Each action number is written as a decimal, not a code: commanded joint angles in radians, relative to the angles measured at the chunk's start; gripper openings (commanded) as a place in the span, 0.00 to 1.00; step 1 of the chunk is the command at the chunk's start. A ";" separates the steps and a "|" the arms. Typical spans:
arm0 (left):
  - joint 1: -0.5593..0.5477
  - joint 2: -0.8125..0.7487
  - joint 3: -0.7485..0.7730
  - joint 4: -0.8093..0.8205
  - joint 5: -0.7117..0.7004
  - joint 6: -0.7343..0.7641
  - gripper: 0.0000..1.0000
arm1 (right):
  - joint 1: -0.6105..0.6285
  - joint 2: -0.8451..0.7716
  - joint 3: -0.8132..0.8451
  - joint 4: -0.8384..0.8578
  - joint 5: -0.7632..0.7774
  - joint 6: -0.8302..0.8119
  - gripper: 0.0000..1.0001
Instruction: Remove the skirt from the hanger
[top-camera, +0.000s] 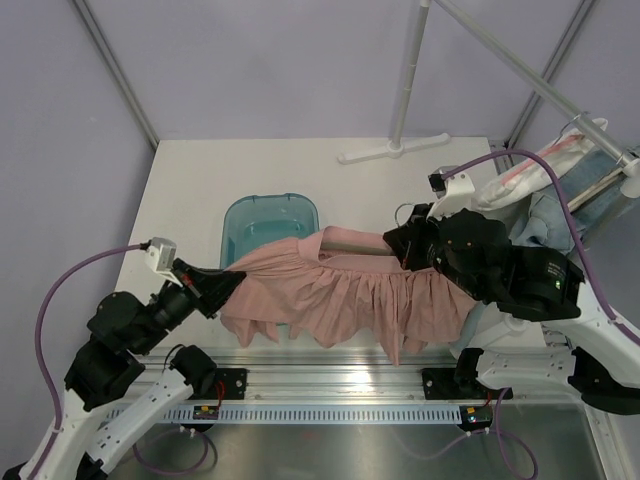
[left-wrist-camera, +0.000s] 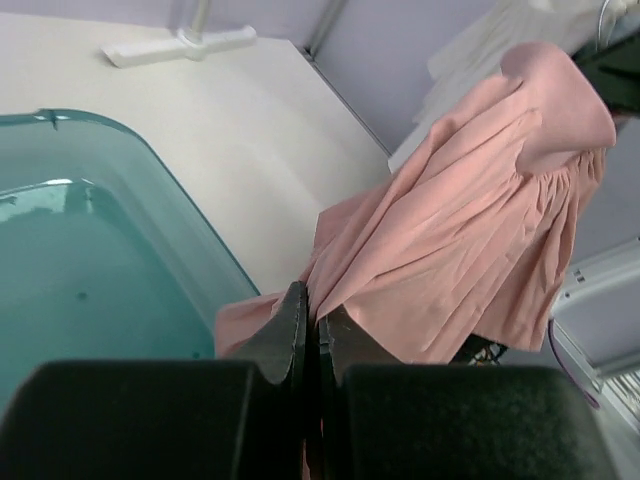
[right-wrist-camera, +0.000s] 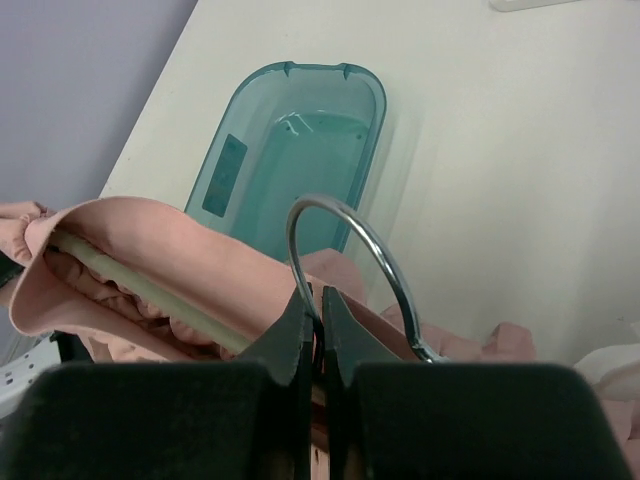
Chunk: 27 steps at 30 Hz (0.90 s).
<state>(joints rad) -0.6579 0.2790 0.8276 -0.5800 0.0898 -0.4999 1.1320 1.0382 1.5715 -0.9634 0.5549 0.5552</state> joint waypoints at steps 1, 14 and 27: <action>0.004 -0.029 0.070 -0.021 -0.234 0.001 0.00 | -0.003 -0.070 -0.013 0.031 0.059 -0.034 0.00; 0.004 -0.030 0.093 -0.168 -0.357 -0.009 0.00 | -0.005 -0.161 -0.016 -0.028 0.270 -0.003 0.00; 0.004 0.060 0.019 0.171 0.235 0.003 0.22 | -0.005 -0.057 0.035 0.037 0.171 -0.090 0.00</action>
<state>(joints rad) -0.6571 0.2432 0.8448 -0.6464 0.0734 -0.4965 1.1332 0.9070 1.5833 -0.9409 0.6975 0.5255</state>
